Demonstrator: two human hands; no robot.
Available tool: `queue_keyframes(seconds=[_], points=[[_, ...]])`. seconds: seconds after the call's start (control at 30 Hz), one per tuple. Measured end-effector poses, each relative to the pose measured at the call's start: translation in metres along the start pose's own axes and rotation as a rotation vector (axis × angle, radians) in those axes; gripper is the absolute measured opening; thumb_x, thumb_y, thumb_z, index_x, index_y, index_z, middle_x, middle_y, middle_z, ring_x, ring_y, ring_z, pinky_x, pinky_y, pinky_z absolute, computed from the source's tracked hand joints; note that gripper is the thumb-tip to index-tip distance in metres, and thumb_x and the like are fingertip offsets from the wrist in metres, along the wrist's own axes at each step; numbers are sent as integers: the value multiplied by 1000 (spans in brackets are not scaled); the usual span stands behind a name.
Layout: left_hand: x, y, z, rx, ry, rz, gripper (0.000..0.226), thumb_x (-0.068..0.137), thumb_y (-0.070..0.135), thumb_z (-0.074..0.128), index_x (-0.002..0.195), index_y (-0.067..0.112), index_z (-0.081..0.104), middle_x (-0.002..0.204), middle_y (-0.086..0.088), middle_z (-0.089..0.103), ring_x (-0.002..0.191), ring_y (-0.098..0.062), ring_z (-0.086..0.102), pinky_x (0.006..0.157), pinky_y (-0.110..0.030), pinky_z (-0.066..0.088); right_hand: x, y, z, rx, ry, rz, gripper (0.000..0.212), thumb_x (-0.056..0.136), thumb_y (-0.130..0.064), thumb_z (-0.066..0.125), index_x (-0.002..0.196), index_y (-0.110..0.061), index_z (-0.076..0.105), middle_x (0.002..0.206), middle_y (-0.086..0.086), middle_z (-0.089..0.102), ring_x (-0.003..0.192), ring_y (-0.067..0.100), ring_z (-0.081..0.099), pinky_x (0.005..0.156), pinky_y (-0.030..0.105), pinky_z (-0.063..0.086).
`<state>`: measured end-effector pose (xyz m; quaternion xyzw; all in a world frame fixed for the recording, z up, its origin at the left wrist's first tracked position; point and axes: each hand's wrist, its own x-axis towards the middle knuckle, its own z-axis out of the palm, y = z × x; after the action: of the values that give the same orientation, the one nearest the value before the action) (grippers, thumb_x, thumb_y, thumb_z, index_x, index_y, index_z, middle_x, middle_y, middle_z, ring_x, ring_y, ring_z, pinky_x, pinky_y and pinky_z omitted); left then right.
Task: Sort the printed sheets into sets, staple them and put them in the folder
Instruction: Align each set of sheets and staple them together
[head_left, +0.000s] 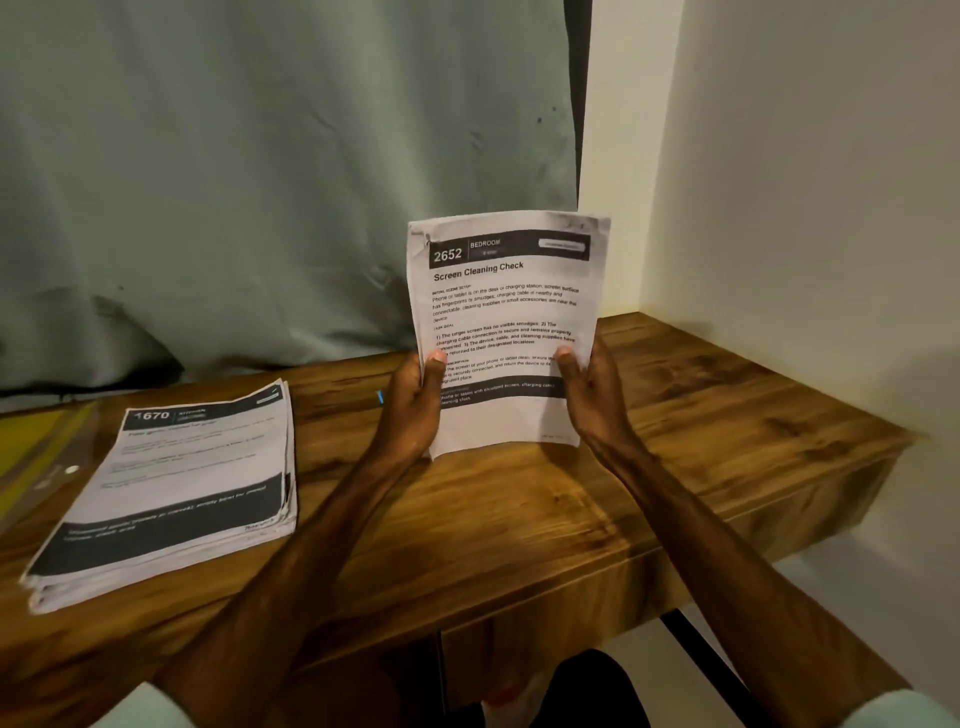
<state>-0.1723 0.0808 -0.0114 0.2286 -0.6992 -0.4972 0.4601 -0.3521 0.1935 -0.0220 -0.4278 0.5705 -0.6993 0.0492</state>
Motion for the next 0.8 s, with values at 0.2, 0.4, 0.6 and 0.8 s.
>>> queue_keyframes(seconds=[0.2, 0.4, 0.6, 0.8], points=[[4, 1, 12, -8, 33, 23, 43, 109, 39, 40, 127, 8, 63, 114, -5, 76, 99, -14, 74, 84, -34, 61, 6, -3, 5, -21, -5, 44, 32, 109, -32, 41, 133, -14, 52, 114, -3, 70, 93, 6, 71, 68, 18, 56], [12, 6, 16, -20, 82, 44, 44, 110, 39, 39, 122, 8, 66, 110, -4, 77, 96, -16, 75, 82, -36, 62, 13, -11, 4, -29, 32, 52, 25, 110, -26, 38, 126, -12, 52, 106, -7, 67, 83, -8, 68, 64, 10, 52], [8, -5, 16, -9, 64, 39, 45, 110, 38, 38, 122, 3, 65, 109, -7, 76, 92, -14, 75, 72, -26, 61, 12, -9, 3, -65, 43, 25, 24, 109, -25, 39, 127, -14, 50, 106, -11, 65, 88, -6, 67, 67, 13, 55], [9, -15, 19, 67, 68, 50, 48, 110, 40, 36, 124, 5, 66, 115, -9, 75, 96, -15, 74, 79, -32, 62, 3, 7, 4, -144, 60, -3, 27, 109, -27, 41, 129, -12, 52, 117, -1, 67, 99, 5, 67, 85, 29, 59]])
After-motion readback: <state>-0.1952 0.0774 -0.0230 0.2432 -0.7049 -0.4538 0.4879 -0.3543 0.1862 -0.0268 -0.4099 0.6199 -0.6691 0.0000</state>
